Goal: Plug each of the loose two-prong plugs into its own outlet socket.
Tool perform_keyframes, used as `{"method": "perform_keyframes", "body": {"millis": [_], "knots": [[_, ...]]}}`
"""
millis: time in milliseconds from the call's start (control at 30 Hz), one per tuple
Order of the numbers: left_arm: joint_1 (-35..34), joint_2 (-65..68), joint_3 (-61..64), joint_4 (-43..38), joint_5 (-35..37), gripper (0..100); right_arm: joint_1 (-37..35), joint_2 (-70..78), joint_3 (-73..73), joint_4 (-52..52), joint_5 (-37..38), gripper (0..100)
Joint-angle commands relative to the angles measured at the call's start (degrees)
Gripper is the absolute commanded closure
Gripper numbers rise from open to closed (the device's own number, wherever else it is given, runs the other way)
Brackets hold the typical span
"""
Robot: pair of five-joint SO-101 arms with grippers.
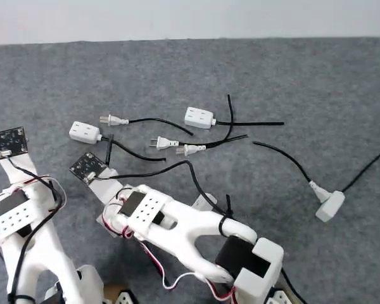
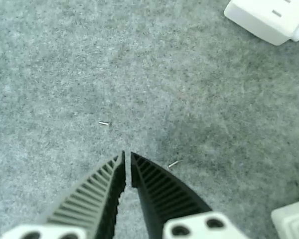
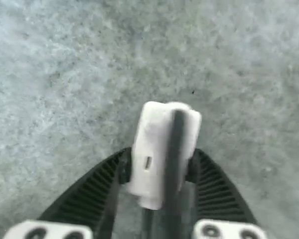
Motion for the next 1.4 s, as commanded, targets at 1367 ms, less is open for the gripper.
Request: {"method": "perform_keyframes", "body": {"millis": [1367], "knots": [[8.7,0.2,1.8,-3.1,-0.4,99,114.9,-33.2,18.8,9.6,35.1,98.7]]}}
